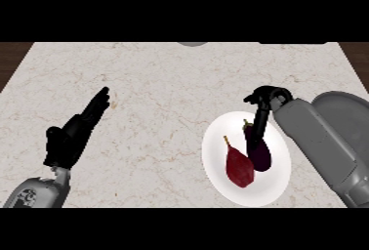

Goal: Pick the eggplant from the plate and place it in the pan

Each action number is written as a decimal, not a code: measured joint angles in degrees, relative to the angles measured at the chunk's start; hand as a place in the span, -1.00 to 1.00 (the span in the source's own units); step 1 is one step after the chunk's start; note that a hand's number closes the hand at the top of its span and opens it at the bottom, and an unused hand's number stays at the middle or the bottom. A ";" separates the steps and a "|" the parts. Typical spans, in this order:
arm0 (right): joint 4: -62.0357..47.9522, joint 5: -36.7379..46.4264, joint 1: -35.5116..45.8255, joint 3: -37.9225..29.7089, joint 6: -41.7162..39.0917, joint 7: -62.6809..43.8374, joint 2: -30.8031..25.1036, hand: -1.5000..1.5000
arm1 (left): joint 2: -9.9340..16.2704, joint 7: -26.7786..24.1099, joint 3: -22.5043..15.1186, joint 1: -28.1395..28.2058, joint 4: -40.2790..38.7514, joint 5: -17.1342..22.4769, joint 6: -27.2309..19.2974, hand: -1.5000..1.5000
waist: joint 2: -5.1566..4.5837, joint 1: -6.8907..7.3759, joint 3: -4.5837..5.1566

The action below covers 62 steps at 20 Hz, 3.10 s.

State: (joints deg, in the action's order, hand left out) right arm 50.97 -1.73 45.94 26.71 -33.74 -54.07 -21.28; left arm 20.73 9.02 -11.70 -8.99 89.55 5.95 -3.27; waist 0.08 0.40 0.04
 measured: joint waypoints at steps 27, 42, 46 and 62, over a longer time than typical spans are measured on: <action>4.69 10.62 -7.98 -0.30 -3.96 3.64 1.89 1.00 | -3.19 2.27 3.44 1.15 2.55 -3.21 3.88 0.00 | 1.04 -0.24 0.90; 24.23 21.42 -16.35 2.77 3.78 9.76 1.04 1.00 | -3.77 2.37 6.16 2.97 2.31 -3.97 4.46 0.00 | 1.55 -3.24 0.16; 38.61 27.00 -19.97 5.78 10.63 14.08 -1.29 1.00 | -3.06 2.53 7.89 4.24 1.26 -3.84 3.76 0.00 | 2.73 -6.29 -0.01; 82.02 45.67 -50.96 -1.07 38.82 19.73 -16.73 1.00 | -3.05 2.43 8.08 5.90 4.17 -3.85 4.05 0.00 | 1.14 -5.45 -0.22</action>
State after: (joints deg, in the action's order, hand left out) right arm 132.99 43.94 -5.02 25.63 5.08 -34.34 -38.01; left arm 17.68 11.45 -3.62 -3.10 93.73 2.10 0.77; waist 1.22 -5.05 -0.19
